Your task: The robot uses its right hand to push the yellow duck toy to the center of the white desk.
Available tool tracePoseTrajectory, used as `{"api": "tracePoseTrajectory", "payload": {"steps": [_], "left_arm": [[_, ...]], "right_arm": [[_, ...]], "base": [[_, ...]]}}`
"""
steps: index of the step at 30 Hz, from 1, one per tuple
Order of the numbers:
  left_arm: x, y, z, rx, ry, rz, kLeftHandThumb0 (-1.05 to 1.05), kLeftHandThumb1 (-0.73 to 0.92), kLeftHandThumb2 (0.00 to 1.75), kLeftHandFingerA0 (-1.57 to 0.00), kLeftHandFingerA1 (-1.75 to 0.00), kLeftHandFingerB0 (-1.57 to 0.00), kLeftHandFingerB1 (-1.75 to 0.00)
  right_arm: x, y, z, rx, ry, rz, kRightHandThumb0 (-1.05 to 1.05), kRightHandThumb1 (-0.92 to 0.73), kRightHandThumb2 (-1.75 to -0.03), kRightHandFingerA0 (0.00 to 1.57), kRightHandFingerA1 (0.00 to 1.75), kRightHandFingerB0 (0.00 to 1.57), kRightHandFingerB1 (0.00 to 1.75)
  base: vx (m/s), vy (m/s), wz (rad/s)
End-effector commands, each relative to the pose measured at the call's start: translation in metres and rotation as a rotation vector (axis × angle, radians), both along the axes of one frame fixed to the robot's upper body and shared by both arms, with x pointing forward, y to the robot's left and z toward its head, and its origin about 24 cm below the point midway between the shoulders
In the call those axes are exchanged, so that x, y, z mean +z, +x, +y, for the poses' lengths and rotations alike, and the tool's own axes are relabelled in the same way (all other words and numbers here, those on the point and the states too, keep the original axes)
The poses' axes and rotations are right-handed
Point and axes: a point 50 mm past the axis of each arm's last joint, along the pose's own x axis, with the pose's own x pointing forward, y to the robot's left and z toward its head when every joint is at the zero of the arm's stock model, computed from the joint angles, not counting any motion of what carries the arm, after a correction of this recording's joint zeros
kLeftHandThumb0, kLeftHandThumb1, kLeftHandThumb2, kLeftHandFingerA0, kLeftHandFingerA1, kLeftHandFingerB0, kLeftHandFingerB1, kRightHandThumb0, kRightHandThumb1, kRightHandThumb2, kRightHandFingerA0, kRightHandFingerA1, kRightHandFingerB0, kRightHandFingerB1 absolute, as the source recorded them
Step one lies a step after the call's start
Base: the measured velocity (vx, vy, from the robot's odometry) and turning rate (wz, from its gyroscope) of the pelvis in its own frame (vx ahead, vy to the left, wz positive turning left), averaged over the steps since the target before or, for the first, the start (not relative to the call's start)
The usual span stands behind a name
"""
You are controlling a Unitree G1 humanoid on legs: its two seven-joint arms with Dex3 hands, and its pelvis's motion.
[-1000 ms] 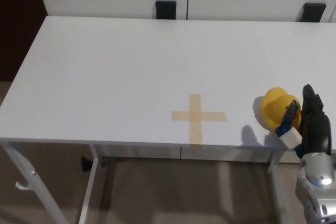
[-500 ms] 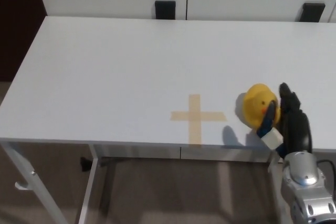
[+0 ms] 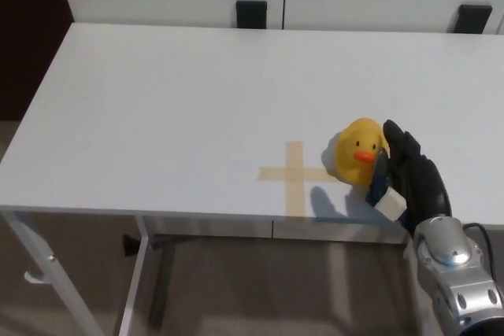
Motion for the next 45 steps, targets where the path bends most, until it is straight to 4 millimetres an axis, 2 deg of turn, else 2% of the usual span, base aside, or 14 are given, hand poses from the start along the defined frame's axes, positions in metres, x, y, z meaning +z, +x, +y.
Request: {"api": "tracePoseTrajectory", "payload": {"steps": [1,4,5,6,7,23,24,25,26,27,32,36,42,45], "left_arm": [[0.0,-0.001,0.001,-0.008,0.014,0.005,0.18,-0.4,1.25,-1.33,-0.89,-1.3,-0.87],[0.0,-0.001,0.001,-0.009,0.014,0.004,0.18,-0.4,1.25,-1.33,-0.89,-1.3,-0.87],[0.0,0.0,0.001,0.033,-0.001,0.004,0.24,-0.41,1.29,-1.33,-0.96,-1.31,-0.9],[0.0,0.0,0.001,0.033,-0.001,0.004,0.24,-0.41,1.29,-1.33,-0.96,-1.31,-0.9],[0.0,0.001,0.001,0.051,-0.012,0.004,0.17,-0.35,1.29,-1.34,-0.91,-1.43,-0.92],[0.001,0.004,-0.001,-0.042,0.01,0.014,0.06,-0.37,1.1,-1.33,-0.91,-1.29,-0.89],[0.001,0.004,-0.001,-0.01,-0.005,0.006,0.23,-0.39,1.29,-1.33,-0.92,-1.3,-0.89],[0.0,0.004,-0.001,-0.014,-0.005,0.007,0.15,-0.39,1.26,-1.36,-0.89,-1.32,-0.88],[0.0,0.004,-0.001,-0.014,-0.005,0.007,0.15,-0.39,1.26,-1.36,-0.89,-1.32,-0.88],[0.0,0.003,-0.001,-0.022,-0.002,0.011,0.16,-0.4,1.23,-1.37,-0.88,-1.33,-0.88],[0.001,0.003,-0.001,-0.031,-0.003,0.01,0.08,-0.39,1.09,-1.36,-0.92,-1.32,-0.89],[0.001,0.003,-0.001,-0.032,0.002,0.01,0.16,-0.39,1.31,-1.35,-0.87,-1.31,-0.88],[0.0,0.002,-0.001,-0.035,0.003,0.004,0.16,-0.43,1.27,-1.39,-0.87,-1.37,-0.87],[0.0,0.002,-0.002,-0.035,0.006,0.005,0.18,-0.43,1.32,-1.42,-0.88,-1.39,-0.86]], "right_arm": [[0.004,0.002,0.005,0.117,-0.053,0.036,-0.95,-0.81,-1.23,0.0,0.16,0.0,0.09],[0.004,0.002,0.006,0.123,-0.055,0.036,-0.95,-0.81,-1.23,0.0,0.16,0.0,0.09],[0.005,0.003,0.008,0.135,-0.062,0.034,-0.94,-0.92,-0.78,0.0,0.15,0.0,0.15],[0.005,0.003,0.008,0.135,-0.062,0.034,-0.94,-0.92,-0.78,0.0,0.15,0.0,0.15],[0.007,0.004,0.014,0.15,-0.069,0.031,-0.85,-0.75,-1.2,0.0,0.23,0.0,0.19],[0.016,0.007,0.027,0.179,-0.062,0.019,-0.92,-0.77,-1.21,0.0,0.21,0.0,0.15],[0.017,0.009,0.03,0.191,-0.07,0.017,-0.88,-0.74,-1.21,0.0,0.22,0.0,0.17],[0.017,0.009,0.032,0.199,-0.077,0.015,-0.92,-0.92,-0.74,0.0,0.25,0.0,0.19],[0.017,0.009,0.032,0.199,-0.077,0.015,-0.92,-0.92,-0.74,0.0,0.25,0.0,0.19],[0.017,0.009,0.034,0.209,-0.09,0.018,-0.85,-0.74,-1.21,0.0,0.19,0.0,0.18],[0.021,0.011,0.04,0.225,-0.123,0.032,-0.88,-0.74,-1.2,0.03,0.22,0.06,0.15],[0.022,0.011,0.047,0.236,-0.129,0.033,-0.86,-0.7,-1.17,0.0,0.22,0.01,0.18],[0.02,0.008,0.049,0.243,-0.141,0.052,-0.95,-0.77,-1.19,0.03,0.14,0.1,0.12],[0.019,0.007,0.051,0.252,-0.139,0.06,-0.86,-0.73,-1.17,0.0,0.2,0.0,0.17]], "base": [[0.0,0.0,0.0],[0.0,0.0,0.0],[0.0,0.0,0.0],[0.0,0.0,0.0],[0.0,0.0,0.0],[0.0,0.0,0.0],[0.0,0.0,0.0],[0.0,0.0,0.0],[0.0,0.0,0.0],[0.0,0.0,0.0],[0.0,0.0,0.0],[0.0,0.0,0.0],[0.0,0.0,0.0],[0.0,0.0,0.0]]}}
